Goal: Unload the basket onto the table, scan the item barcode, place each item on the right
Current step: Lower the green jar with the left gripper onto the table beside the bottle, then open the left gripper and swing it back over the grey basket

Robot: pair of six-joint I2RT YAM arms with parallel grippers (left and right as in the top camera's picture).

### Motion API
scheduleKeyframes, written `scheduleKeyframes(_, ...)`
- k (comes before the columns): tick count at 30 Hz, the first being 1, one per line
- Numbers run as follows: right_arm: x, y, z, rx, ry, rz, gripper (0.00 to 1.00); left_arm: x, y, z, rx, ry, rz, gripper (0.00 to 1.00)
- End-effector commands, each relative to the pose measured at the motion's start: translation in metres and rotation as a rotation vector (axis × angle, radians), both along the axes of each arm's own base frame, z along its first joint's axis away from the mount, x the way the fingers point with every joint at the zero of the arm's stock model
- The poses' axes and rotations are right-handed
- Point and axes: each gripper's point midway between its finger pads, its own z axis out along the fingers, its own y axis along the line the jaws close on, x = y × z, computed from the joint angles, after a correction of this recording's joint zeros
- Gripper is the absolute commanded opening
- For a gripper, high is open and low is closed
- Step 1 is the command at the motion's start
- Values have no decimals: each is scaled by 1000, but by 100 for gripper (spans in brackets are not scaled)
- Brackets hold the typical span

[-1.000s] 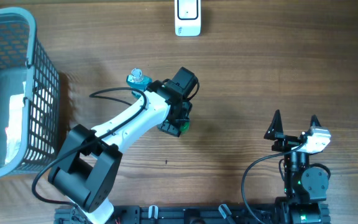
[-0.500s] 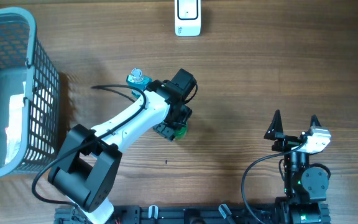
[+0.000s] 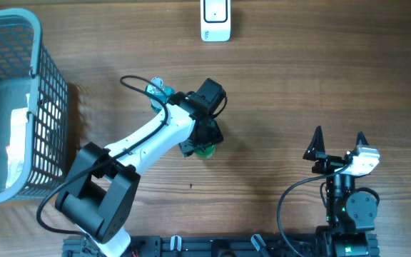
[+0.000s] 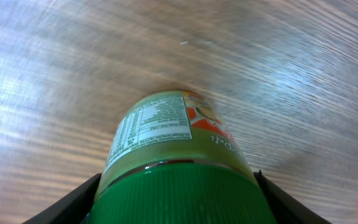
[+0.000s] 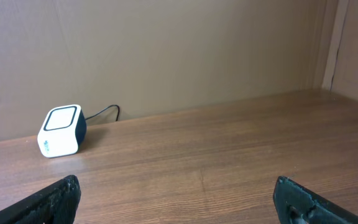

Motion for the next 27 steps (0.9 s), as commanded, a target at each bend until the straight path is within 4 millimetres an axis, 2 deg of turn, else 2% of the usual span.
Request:
scheduleKeyframes(1,0,2,2,-17,-6,12,100,8,-1,-2,0,-45,-157,68)
scheduleKeyframes(10,0,2,2,-17,-6,12,100,18,4,-2,37,-97,-199,68)
scheduleKeyframes(13,0,2,2,-17,-6,12,100,22,1,-1,36,-126,-273,68)
scheduleKeyframes(18,0,2,2,-17,-6,12,100,39,7,1,94,-210,-288,68)
scheduleKeyframes(27,0,2,2,-17,-6,12,100,65,5,8,140,-338,-358,70)
